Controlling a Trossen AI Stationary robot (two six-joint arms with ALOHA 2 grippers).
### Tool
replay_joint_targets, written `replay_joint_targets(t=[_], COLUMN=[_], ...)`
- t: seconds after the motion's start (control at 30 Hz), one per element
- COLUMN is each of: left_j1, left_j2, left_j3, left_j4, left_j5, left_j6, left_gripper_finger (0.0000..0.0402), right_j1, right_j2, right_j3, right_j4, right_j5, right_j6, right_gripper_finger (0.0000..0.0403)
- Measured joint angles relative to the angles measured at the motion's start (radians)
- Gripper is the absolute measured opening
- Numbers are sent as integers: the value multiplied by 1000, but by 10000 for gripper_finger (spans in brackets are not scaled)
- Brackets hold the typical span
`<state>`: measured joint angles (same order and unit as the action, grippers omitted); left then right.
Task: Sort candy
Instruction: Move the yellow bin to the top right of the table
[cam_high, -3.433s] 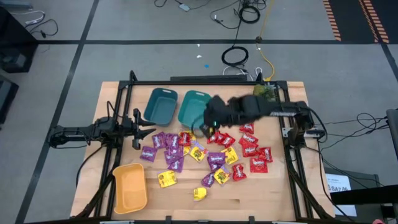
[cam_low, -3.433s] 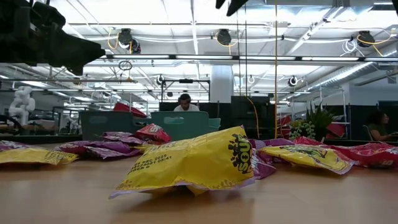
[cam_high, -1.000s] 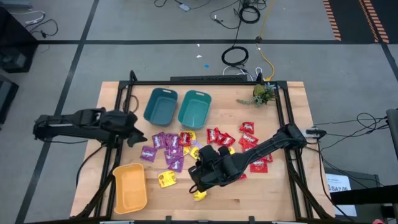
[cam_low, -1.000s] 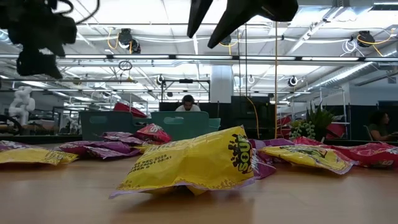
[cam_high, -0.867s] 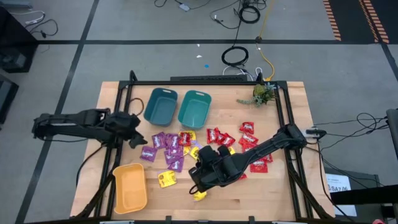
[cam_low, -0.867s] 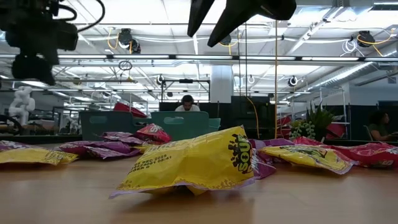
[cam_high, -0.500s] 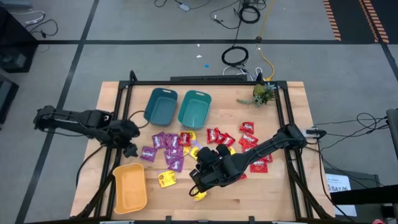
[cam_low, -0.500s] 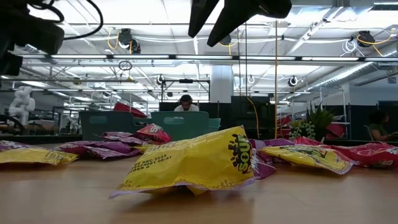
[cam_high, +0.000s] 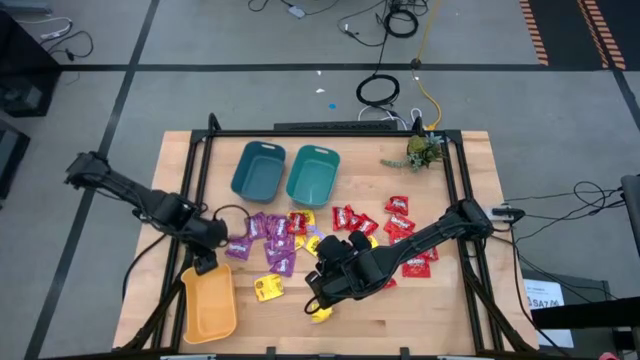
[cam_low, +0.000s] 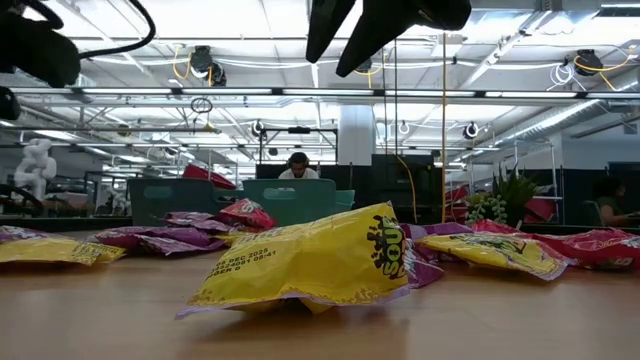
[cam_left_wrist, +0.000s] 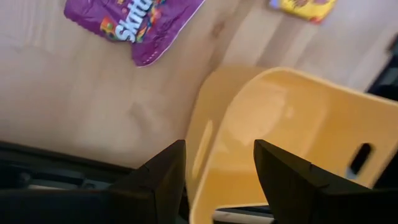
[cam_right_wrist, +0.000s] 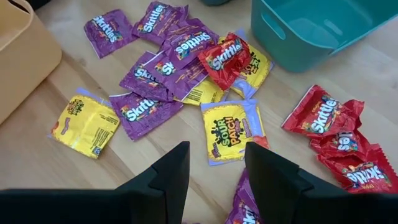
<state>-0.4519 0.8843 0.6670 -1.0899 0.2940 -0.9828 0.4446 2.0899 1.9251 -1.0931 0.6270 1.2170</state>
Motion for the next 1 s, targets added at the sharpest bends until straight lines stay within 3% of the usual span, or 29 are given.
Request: replay_joint_targets(t=[0.4,0.77,0.87,1.0], left_j1=[-82,-82,-86,-89], left_j2=[137,257,310,383], left_j3=[0,-38,-38,-38], left_j4=[15,185,186,194], left_j5=[-68,-76,-75,-74], left_j6=[27,20,20,-2], left_gripper_finger=[198,194,172,113], right_j1=[0,2,2,3], right_j2=[0,-1,-1,-1], right_j3=[0,0,0,0], right_j4=[6,19,19,19], right_j5=[1,2,2,1], right_j6=[51,54,49,28], right_gripper_finger=[146,146,146,146])
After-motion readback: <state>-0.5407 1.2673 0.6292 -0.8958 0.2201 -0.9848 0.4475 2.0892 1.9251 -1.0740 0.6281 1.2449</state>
